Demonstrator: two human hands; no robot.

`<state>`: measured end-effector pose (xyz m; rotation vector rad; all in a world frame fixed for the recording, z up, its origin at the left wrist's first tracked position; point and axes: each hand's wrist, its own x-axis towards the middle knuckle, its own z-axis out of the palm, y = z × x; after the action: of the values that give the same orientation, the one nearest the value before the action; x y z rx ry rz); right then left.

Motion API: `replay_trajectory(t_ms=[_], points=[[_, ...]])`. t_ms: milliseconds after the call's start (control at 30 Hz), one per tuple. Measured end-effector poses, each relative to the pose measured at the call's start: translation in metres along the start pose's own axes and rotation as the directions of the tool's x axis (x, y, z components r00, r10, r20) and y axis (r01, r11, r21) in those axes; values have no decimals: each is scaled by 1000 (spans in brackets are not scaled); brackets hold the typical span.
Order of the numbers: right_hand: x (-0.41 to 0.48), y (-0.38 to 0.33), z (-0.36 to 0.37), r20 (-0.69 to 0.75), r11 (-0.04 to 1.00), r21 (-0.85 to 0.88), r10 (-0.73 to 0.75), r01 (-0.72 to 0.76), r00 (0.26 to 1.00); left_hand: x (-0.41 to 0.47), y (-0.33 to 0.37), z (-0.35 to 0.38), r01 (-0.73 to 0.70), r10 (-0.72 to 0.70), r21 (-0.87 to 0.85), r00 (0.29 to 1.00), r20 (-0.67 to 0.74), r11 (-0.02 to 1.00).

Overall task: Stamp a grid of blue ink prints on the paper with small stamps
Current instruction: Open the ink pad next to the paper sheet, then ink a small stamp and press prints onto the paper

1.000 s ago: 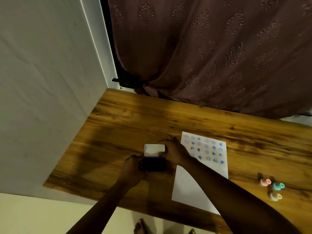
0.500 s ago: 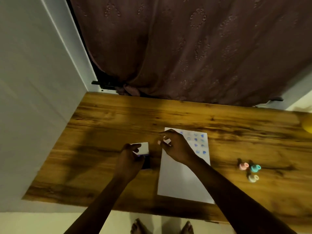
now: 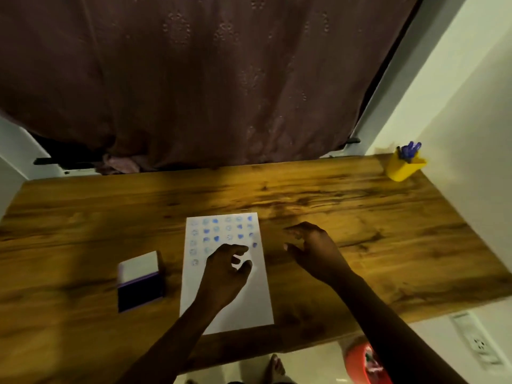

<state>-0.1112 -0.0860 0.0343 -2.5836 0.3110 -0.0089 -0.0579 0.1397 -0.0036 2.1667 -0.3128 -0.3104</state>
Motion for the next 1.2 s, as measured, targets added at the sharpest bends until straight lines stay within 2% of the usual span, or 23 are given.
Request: replay_trajectory(t_ms=[167,333,533,633,700,800,867,967,1100,1200], points=[[-1,46,-15,69,998,-48,33,-30,997,3,15,36,-9,13,-42,996,84,999],[3,68,-17,77,955,-297,4,19,997,8,26,58,-16,19,-24,992,121,1000],[12,85,-13,210,891,-434,-47,136,977,13,35,71,-10,10,-4,993,119,1000],[17,88,-12,215,883,-427,-108,193,971,15,36,73,-8,12,-29,993,119,1000],[20,84,-16,177,935,-317,-107,159,978,16,38,71,-10,18,-58,991,131,998],[24,68,-24,146,996,78,-48,37,988,19,42,66,-10,25,-102,990,141,995],[26,53,-25,155,947,321,-22,-29,988,22,43,60,-11,31,-155,991,133,988],[26,27,-24,158,808,584,-13,-83,987,23,48,46,-53,67,-189,995,69,981],[24,-8,-20,259,672,711,20,-205,966,19,41,24,-91,77,-304,995,-58,948],[26,-29,-12,324,655,706,41,-270,945,12,29,8,-105,81,-367,993,-80,924]])
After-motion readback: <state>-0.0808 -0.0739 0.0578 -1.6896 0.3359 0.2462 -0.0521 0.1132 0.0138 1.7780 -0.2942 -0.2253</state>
